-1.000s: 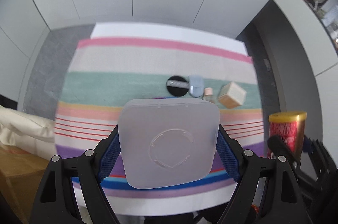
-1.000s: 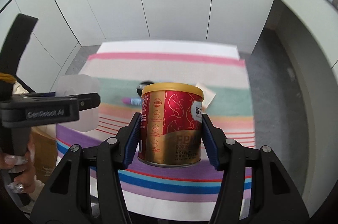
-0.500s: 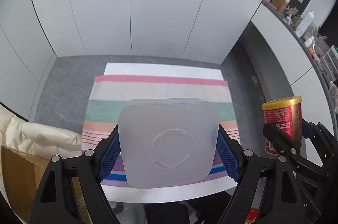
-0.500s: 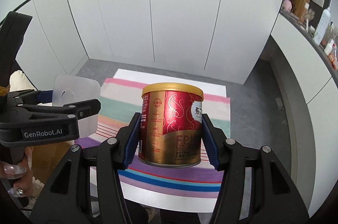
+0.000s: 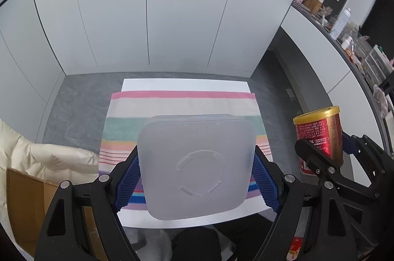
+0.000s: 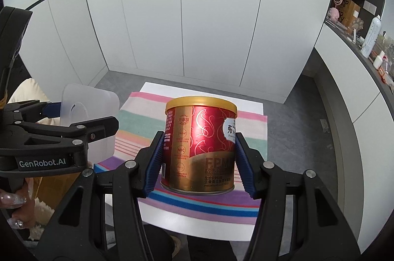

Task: Organize objects
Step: 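Lift the can and clear box and carry them toward the cardboard box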

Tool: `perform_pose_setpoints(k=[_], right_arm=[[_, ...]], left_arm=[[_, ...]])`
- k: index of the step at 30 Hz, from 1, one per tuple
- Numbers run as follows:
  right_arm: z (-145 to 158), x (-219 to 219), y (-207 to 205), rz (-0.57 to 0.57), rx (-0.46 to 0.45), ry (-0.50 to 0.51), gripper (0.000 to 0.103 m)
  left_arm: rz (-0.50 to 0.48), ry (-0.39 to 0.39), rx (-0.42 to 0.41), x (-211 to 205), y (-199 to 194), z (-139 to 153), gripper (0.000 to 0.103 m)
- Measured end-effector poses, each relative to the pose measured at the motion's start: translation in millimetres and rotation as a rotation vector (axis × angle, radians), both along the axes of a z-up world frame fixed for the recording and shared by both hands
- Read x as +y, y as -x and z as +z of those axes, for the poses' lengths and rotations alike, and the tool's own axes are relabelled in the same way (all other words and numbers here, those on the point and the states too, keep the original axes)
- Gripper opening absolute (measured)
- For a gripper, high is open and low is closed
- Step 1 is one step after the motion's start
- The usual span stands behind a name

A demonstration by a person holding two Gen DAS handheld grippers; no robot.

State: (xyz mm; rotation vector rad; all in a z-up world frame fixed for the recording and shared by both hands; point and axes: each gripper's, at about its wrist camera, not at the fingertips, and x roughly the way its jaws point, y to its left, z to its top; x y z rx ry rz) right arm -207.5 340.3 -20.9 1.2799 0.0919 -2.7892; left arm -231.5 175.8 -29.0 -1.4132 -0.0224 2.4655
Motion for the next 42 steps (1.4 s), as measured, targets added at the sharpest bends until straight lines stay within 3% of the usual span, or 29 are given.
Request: perform_pose_setpoints(k=[3,8,16,22,26,31,42], right_arm=[[-2,0,-17,0.011,0.001,0.014,0.057],[-10,0,-48,0.017,-0.004,0.023,0.057],[-28,-3,-92,0.028,-0.033,0.026,0.057],[-45,-5,-126,0.051,-0.075,0.030,0.057],[-56,4,-146,0.052,-0.110,0.049,0.057],[-61,10,-166,0.041,-0.128,0.084,0.057],[-60,8,-169,0.037,-0.127,0.084,0.057]], left_arm=[[-0.002,-0.018,0.017,-7,-16,-1,0.084],[-0.006,0.033,0.040,-17,-51,-11,0.084],[-0.004,-0.002,-0.034,-39,-101,-31,0.084],[0.007,0.015,-0.048,-51,-129,-42,0.084],[0.026,0.051,-0.045,-61,-143,-57,0.084],[0.037,0.037,-0.094,-73,-153,-72,0.084],[0.034,0.028,-0.084,-78,-157,-69,0.084]])
